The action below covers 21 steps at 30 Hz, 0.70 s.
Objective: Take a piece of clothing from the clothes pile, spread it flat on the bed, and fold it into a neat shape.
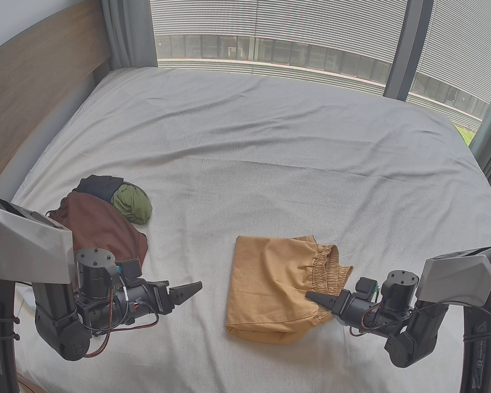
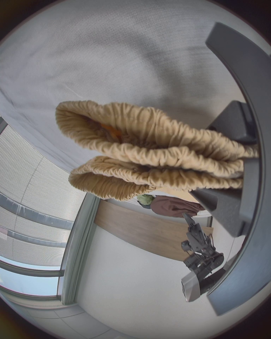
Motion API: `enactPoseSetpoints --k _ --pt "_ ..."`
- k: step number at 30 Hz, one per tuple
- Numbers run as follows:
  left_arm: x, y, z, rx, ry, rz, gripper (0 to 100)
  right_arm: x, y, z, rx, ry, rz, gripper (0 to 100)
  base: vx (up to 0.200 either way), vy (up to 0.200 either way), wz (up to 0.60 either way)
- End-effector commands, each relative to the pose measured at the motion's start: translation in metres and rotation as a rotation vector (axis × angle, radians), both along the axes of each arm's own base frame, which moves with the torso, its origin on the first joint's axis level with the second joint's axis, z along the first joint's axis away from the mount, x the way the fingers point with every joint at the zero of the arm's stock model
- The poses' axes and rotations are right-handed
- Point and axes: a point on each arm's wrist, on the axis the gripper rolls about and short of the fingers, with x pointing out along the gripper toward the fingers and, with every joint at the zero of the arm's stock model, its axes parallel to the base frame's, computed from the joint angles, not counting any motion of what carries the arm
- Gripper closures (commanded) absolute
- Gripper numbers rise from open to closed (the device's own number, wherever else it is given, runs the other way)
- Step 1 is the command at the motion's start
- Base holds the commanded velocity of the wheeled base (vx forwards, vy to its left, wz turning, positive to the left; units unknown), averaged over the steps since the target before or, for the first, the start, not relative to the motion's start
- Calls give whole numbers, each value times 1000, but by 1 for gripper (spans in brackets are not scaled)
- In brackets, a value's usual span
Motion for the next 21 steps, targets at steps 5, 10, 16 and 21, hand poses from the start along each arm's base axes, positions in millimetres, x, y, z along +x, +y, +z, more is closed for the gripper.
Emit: enactPoseSetpoints --k 5,10,16,21 --pt "0 0 0 -1 -1 2 0 -10 -3 22 31 -16 53 100 0 0 0" --pt "1 0 1 -3 -3 3 0 -14 -2 39 48 -53 86 100 0 0 0" --pt "1 2 2 -5 -6 6 0 -14 -2 65 77 -126 112 100 0 0 0" --pt "1 2 2 -5 -6 7 0 -9 0 77 92 -174 126 100 0 0 0"
